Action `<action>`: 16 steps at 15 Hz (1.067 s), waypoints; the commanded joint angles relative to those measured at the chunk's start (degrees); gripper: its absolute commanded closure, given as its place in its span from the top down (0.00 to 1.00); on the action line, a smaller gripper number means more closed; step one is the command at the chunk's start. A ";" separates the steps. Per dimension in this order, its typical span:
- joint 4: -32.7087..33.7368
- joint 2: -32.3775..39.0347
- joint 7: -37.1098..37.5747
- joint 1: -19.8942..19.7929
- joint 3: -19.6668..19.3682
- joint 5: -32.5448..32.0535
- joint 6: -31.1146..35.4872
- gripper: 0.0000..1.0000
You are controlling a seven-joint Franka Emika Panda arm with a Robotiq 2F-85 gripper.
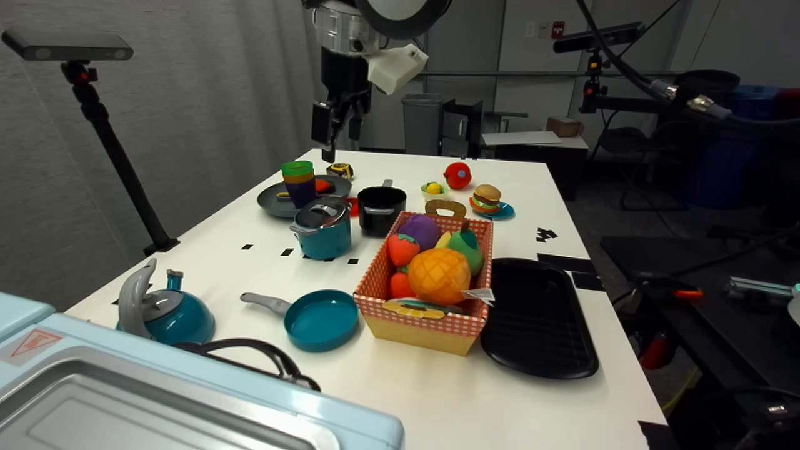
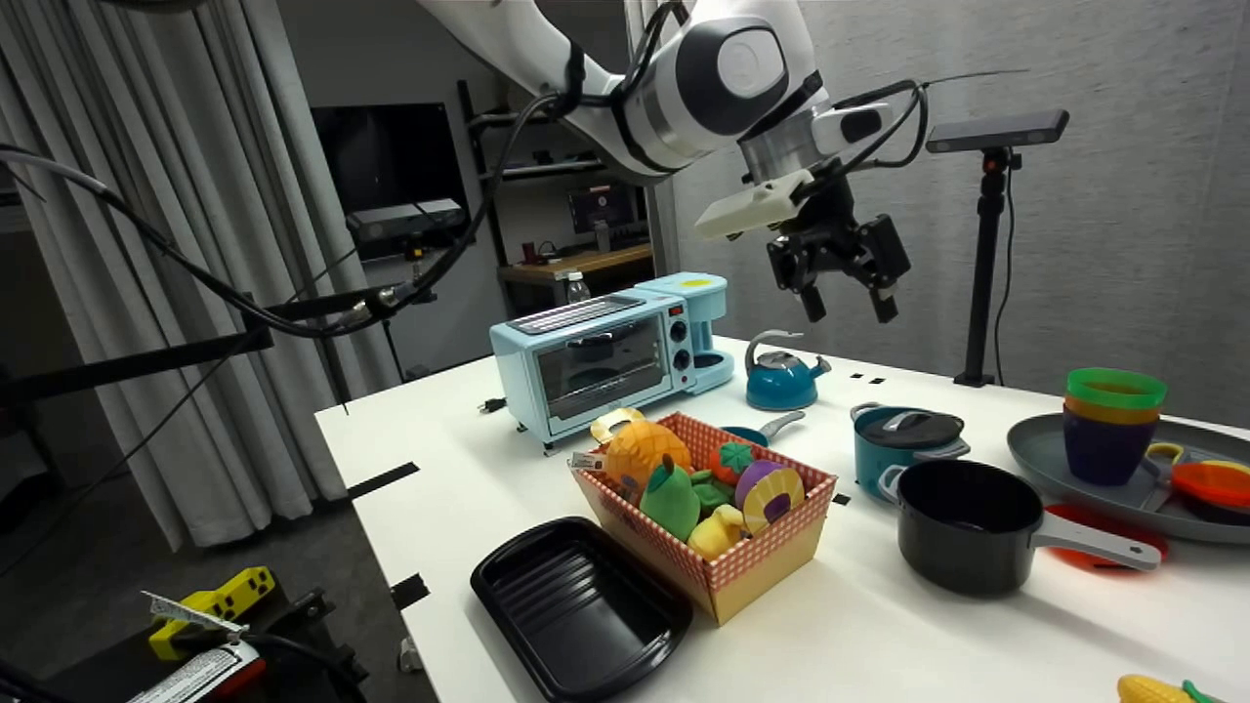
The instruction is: Move the lid from the blue pot to the black pot
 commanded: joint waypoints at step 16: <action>19.23 20.95 7.82 0.57 -3.70 -0.36 2.08 1.00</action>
